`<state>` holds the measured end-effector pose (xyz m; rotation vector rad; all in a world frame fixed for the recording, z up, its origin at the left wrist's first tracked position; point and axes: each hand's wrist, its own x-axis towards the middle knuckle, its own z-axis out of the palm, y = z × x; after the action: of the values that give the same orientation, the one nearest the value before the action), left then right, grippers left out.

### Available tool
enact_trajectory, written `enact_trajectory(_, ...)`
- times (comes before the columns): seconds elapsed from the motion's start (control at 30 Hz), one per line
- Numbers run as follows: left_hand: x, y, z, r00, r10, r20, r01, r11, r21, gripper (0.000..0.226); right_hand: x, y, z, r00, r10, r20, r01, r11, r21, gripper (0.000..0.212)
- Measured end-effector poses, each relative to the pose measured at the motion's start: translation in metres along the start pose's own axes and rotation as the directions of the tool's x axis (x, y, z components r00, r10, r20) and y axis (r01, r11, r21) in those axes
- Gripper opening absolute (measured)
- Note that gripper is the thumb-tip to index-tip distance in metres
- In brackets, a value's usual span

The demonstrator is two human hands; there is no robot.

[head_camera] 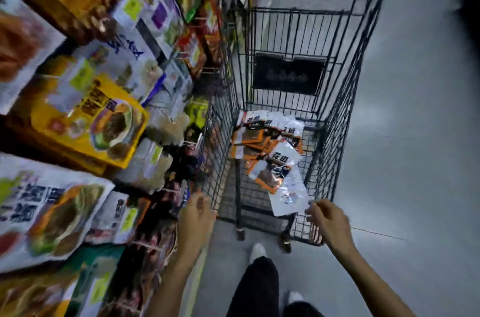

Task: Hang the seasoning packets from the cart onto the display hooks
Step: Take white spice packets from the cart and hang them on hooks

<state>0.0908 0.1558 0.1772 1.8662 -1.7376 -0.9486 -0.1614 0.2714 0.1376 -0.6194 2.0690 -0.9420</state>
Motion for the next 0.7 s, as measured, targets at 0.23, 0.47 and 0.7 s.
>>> enact_trajectory(0.23,0.136,0.000,0.012,0.989,0.137,-0.056,-0.122,0.968,0.220,0.028,0.104,-0.002,0.065,0.992,0.127,0.003,-0.127,0.988,0.091,0.015)
enact_trajectory(0.47,0.203,-0.005,0.057,0.998,0.047,0.043,-0.056,0.970,0.235,0.047,0.194,0.049,0.118,0.905,0.416,0.090,-0.424,0.865,0.269,0.010)
enact_trajectory(0.7,0.214,-0.019,0.076,0.986,0.163,-0.012,-0.157,0.962,0.224,0.020,0.241,0.086,0.159,0.853,0.521,0.012,-0.506,0.822,0.260,0.022)
